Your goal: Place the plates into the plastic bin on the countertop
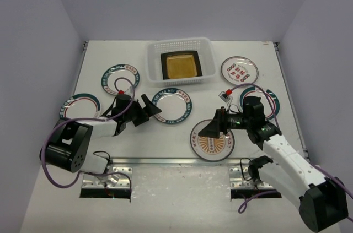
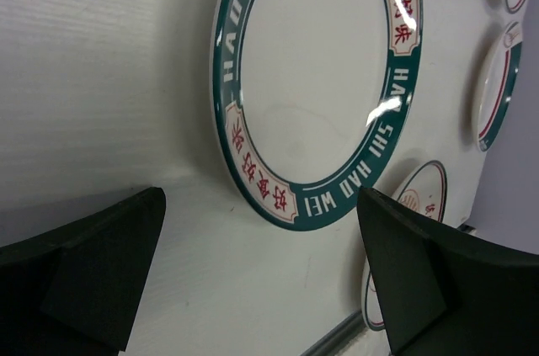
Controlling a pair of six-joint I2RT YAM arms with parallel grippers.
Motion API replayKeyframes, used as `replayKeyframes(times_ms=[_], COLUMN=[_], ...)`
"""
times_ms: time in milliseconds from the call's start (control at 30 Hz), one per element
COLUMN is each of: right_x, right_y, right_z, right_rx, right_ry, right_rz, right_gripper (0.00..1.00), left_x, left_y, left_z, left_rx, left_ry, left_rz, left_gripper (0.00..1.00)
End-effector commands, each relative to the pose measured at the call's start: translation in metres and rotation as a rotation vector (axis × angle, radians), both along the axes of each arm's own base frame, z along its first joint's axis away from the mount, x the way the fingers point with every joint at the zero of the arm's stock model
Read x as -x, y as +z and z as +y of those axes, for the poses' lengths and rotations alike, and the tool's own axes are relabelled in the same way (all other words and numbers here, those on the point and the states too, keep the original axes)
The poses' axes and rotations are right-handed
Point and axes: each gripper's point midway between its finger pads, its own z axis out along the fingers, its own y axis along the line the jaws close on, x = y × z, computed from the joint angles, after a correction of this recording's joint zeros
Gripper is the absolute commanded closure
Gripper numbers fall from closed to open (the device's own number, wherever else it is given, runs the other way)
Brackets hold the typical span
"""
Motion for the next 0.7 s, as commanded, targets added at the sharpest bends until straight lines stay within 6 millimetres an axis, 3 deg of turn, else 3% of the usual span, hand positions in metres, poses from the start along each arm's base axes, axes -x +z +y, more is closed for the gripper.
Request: replayKeyframes(times_ms=[0, 133, 267, 367, 400, 533, 667], right_x=[0.007, 0.005, 0.003, 0.001, -0.002, -0.013, -0.020], right_y=[0.012, -0.003, -0.002, -0.005, -0.007, -0.013, -0.011], right_z=[0.008, 0.009, 0.010, 0.011, 0.011, 0.009, 0.006], right_rx=[-0.107, -0.113, -0.135, -0.131, -0.125, -0.100, -0.090], right_ry=[0.088, 0.086, 0.081, 0.075, 0.059, -0.007, -0.051], right_rz=[-0.068, -0.039, -0.038, -0.025, -0.019, 0.003, 0.002], right_gripper=[0.06, 0.12, 0.16, 0.18, 0.18, 0.16, 0.14], left_x=[-0.019, -0.022, -0.021, -0.018, -0.017, -0.013, -0.005], left_y=[-0.010, -0.033, -0.046, -0.051, -0.049, -0.024, 0.035], left_z=[-0.004, -0.001, 0.003, 0.006, 0.006, 0.006, 0.003], left_rx=[0.020, 0.004, -0.020, -0.027, -0.026, -0.010, 0.037], left_ry=[-0.013, -0.002, 0.014, 0.023, 0.025, 0.023, 0.000], left_rz=[0.007, 0.083, 0.116, 0.127, 0.120, 0.045, -0.089], left_gripper=[0.13, 0.34, 0.53, 0.92, 1.00, 1.00, 1.00])
